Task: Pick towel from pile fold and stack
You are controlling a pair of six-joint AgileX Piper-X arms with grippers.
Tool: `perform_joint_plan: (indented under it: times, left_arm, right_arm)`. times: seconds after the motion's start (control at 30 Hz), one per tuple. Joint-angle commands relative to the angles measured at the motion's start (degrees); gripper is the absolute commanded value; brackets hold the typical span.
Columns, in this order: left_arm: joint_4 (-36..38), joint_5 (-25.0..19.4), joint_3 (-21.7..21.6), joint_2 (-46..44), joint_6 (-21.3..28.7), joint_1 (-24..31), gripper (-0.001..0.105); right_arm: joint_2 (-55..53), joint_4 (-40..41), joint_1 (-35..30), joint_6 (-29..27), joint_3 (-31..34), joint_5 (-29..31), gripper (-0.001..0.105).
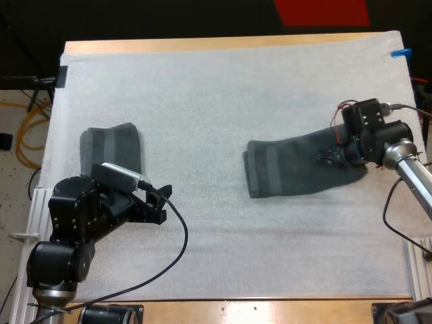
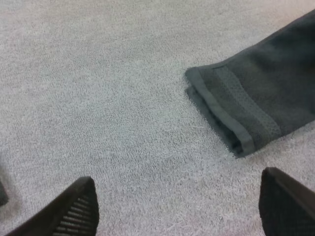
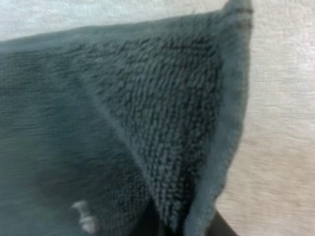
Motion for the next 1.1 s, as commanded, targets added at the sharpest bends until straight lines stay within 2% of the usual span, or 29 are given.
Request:
perform_joint_plan:
  times: [0.0,0.13,0.23,0.33,0.6,0.67,0.73,0.77,0.83,0.9,0.93,1.07]
  left_arm:
    - [-0.1,-0.1,-0.4,-0.2,0.2,0.0,0.066]
    - [-0.1,-0.1,-0.4,-0.2,0.2,0.0,0.066]
    - [-0.1,-0.1,-0.4,-0.2,0.2,0.0,0.066]
    - [-0.1,-0.1,-0.4,-0.2,0.2,0.0,0.066]
    - [-0.1,-0.1,-0.4,-0.2,0.2,0.0,0.066]
    - [-0.1,-0.1,-0.4,-0.2,0.2,0.0,0.066]
    - [-0.1,-0.1,-0.4,-0.2,0.2,0.0,0.066]
    - [-0.1,-0.1,-0.4,-0.2,0.2,0.0,0.066]
    - [-0.1,-0.1,-0.4,-0.2,0.2,0.0,0.066]
    - [-0.1,-0.1,-0.4,-0.2,0.2,0.0,0.066]
    - [-0.1,-0.1,-0.4,-0.2,0.2,0.0,0.066]
    - [-0.1,-0.1,-0.4,-0.2,0.2,0.0,0.066]
  right_arm:
    - [-0.7,0.8,1.5,2.5,-1.0,-4.2,0.001]
    - [0.2,-2.2,4.9,11.2,-1.3,-15.9,0.001]
    - [2.2,-5.9,7.6,17.4,-1.3,-22.1,0.001]
    - [5.2,-10.1,9.7,22.9,-1.3,-26.7,0.001]
    - [11.0,-19.3,11.7,30.2,-1.3,-35.0,0.002]
    - [11.5,-19.5,11.7,30.7,-1.3,-34.9,0.009]
    - [11.7,-19.4,11.7,30.5,-1.3,-34.1,0.025]
    - [11.6,-19.4,11.7,30.2,-1.3,-34.1,0.034]
    - [11.4,-19.4,11.7,28.7,-1.4,-35.0,0.064]
    - [10.7,-19.4,11.7,24.5,-1.6,-37.3,0.081]
    - [10.1,-19.2,11.8,22.4,-1.6,-37.8,0.085]
    - [7.6,-17.3,12.6,20.5,-1.6,-35.5,0.083]
